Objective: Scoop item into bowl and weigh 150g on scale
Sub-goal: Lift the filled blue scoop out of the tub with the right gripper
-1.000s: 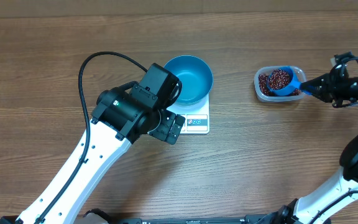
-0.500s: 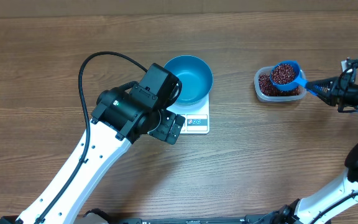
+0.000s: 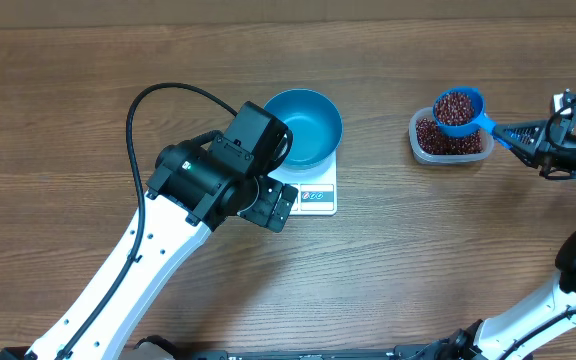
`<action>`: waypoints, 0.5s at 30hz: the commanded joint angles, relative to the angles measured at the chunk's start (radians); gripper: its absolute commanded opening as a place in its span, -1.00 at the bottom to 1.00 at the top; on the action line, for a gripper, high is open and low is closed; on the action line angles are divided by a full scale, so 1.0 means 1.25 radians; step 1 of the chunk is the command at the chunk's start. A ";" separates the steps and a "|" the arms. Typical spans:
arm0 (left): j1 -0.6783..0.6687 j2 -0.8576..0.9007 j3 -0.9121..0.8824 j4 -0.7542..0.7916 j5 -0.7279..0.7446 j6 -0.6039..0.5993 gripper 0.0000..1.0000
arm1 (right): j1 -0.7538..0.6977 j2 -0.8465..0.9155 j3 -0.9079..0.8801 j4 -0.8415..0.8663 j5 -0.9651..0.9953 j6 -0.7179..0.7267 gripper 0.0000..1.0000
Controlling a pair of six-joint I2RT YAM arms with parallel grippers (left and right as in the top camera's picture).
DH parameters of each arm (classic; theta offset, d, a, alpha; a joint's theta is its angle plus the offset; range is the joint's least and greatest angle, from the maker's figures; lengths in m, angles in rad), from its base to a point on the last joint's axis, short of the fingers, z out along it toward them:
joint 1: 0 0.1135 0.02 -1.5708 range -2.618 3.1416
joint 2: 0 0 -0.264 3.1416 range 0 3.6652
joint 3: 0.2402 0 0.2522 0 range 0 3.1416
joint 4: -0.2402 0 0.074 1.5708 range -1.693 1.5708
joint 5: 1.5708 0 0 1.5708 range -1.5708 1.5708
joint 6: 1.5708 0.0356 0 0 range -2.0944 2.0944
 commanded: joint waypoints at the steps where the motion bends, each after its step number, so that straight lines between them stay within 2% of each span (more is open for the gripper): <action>1: -0.005 0.004 -0.001 0.001 -0.010 -0.006 0.99 | 0.001 -0.002 0.000 -0.017 -0.107 -0.049 -0.93; 8: -0.005 0.004 -0.001 0.001 -0.010 -0.006 0.99 | 0.077 -0.002 0.000 -0.045 -0.170 -0.050 -0.93; 15: -0.005 0.004 -0.001 0.001 -0.010 -0.005 0.99 | 0.254 -0.002 0.001 -0.034 -0.258 -0.049 -0.93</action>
